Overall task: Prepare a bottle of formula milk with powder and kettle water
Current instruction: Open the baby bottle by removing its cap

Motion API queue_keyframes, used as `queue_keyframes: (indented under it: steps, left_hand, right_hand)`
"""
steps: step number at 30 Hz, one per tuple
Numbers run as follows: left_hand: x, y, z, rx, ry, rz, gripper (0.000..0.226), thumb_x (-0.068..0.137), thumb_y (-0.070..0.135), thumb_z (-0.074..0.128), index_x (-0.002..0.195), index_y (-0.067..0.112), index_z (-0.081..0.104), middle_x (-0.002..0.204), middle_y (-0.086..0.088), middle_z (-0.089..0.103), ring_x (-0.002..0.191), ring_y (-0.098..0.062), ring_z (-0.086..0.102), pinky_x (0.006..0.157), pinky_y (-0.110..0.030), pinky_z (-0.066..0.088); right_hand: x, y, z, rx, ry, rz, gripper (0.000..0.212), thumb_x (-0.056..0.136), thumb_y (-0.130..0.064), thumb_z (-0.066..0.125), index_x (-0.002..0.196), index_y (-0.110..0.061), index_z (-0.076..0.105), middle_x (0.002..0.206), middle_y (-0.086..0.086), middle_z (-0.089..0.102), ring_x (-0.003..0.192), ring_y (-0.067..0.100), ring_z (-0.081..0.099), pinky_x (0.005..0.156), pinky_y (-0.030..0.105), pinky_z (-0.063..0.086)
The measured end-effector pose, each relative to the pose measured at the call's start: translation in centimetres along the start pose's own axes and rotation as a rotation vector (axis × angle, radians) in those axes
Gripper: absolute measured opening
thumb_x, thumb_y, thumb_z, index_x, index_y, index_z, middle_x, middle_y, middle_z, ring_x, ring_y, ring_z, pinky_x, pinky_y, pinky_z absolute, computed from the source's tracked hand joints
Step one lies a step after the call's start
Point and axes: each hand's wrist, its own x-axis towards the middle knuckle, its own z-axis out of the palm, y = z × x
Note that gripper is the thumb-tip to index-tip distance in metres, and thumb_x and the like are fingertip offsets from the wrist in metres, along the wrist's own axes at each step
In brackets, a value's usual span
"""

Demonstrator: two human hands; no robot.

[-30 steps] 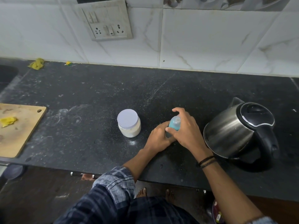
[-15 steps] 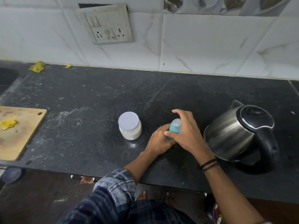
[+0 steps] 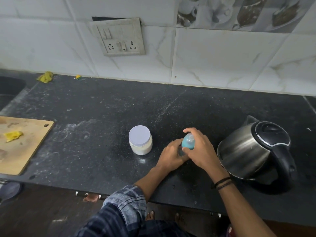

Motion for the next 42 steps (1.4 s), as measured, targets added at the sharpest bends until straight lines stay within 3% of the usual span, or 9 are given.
queue_keyframes:
  steps: [6, 10, 14, 18, 21, 23, 27, 39, 42]
  left_hand:
    - [0.09, 0.0, -0.01, -0.017, 0.003, 0.013, 0.056, 0.086, 0.038, 0.077, 0.138, 0.027, 0.058, 0.129, 0.008, 0.066, 0.114, -0.007, 0.06, 0.096, -0.036, 0.053]
    - [0.03, 0.18, -0.17, -0.02, 0.007, 0.009, 0.058, 0.086, 0.04, 0.076, 0.139, 0.029, 0.056, 0.131, 0.008, 0.066, 0.116, -0.007, 0.059, 0.096, -0.037, 0.052]
    - [0.01, 0.08, -0.12, -0.018, 0.01, 0.032, 0.057, 0.086, 0.04, 0.077, 0.138, 0.027, 0.057, 0.13, 0.007, 0.066, 0.116, -0.009, 0.059, 0.096, -0.036, 0.052]
    - [0.01, 0.24, -0.19, -0.027, 0.009, 0.01, 0.06, 0.082, 0.048, 0.073, 0.137, 0.031, 0.057, 0.127, 0.01, 0.065, 0.112, -0.006, 0.059, 0.094, -0.035, 0.053]
    - [-0.06, 0.31, -0.22, -0.023, 0.01, 0.025, 0.057, 0.08, 0.049, 0.071, 0.133, 0.032, 0.057, 0.121, 0.019, 0.062, 0.108, 0.001, 0.056, 0.089, -0.027, 0.049]
    - [-0.1, 0.37, -0.28, -0.024, 0.011, 0.02, 0.058, 0.08, 0.051, 0.07, 0.133, 0.034, 0.057, 0.12, 0.022, 0.06, 0.109, 0.002, 0.056, 0.089, -0.024, 0.047]
    - [0.03, 0.16, -0.21, -0.022, 0.002, 0.005, 0.056, 0.083, 0.044, 0.075, 0.135, 0.033, 0.056, 0.126, 0.012, 0.064, 0.111, -0.005, 0.058, 0.094, -0.033, 0.051]
    - [0.0, 0.24, -0.22, -0.018, 0.008, 0.01, 0.055, 0.086, 0.039, 0.078, 0.136, 0.027, 0.057, 0.128, 0.007, 0.065, 0.111, -0.004, 0.058, 0.092, -0.029, 0.049]
    - [-0.04, 0.31, -0.22, -0.021, 0.006, -0.01, 0.057, 0.085, 0.043, 0.079, 0.136, 0.029, 0.057, 0.128, 0.008, 0.064, 0.112, -0.006, 0.058, 0.093, -0.03, 0.05]
  right_hand:
    - [0.18, -0.4, 0.24, -0.033, 0.024, 0.017, 0.069, 0.081, -0.027, 0.086, 0.137, -0.038, 0.048, 0.121, -0.019, 0.038, 0.115, 0.01, 0.044, 0.086, 0.031, 0.043]
    - [0.07, -0.36, 0.36, -0.039, 0.022, 0.019, 0.064, 0.083, -0.018, 0.083, 0.134, -0.038, 0.05, 0.12, -0.021, 0.04, 0.119, 0.015, 0.048, 0.085, 0.03, 0.042]
    - [-0.06, -0.61, 0.35, -0.048, 0.053, 0.038, 0.066, 0.081, -0.029, 0.087, 0.135, -0.035, 0.051, 0.123, -0.017, 0.039, 0.116, 0.012, 0.045, 0.088, 0.036, 0.048]
    - [-0.33, -0.59, 0.35, -0.049, 0.044, 0.037, 0.065, 0.083, -0.017, 0.083, 0.136, -0.034, 0.05, 0.126, -0.012, 0.049, 0.12, 0.017, 0.049, 0.086, 0.032, 0.045]
    - [-0.4, -0.78, 0.28, -0.015, 0.062, 0.046, 0.074, 0.079, -0.025, 0.088, 0.14, -0.033, 0.047, 0.128, -0.015, 0.042, 0.117, 0.013, 0.045, 0.089, 0.033, 0.045]
    - [-0.38, -0.82, 0.25, -0.027, 0.062, 0.059, 0.069, 0.082, -0.025, 0.087, 0.139, -0.032, 0.048, 0.128, -0.01, 0.049, 0.117, 0.014, 0.047, 0.09, 0.034, 0.046]
    - [-0.21, -0.69, 0.08, 0.003, 0.01, 0.04, 0.068, 0.082, -0.009, 0.082, 0.137, -0.032, 0.05, 0.134, -0.007, 0.053, 0.124, 0.018, 0.049, 0.092, 0.031, 0.043]
    - [0.18, -0.8, -0.01, 0.004, 0.011, 0.042, 0.071, 0.079, -0.019, 0.088, 0.137, -0.034, 0.05, 0.122, -0.012, 0.042, 0.117, 0.014, 0.048, 0.091, 0.032, 0.046]
    - [0.29, -0.81, -0.17, -0.016, 0.0, 0.056, 0.064, 0.082, -0.018, 0.085, 0.134, -0.033, 0.051, 0.123, -0.007, 0.052, 0.116, 0.019, 0.052, 0.089, 0.034, 0.046]
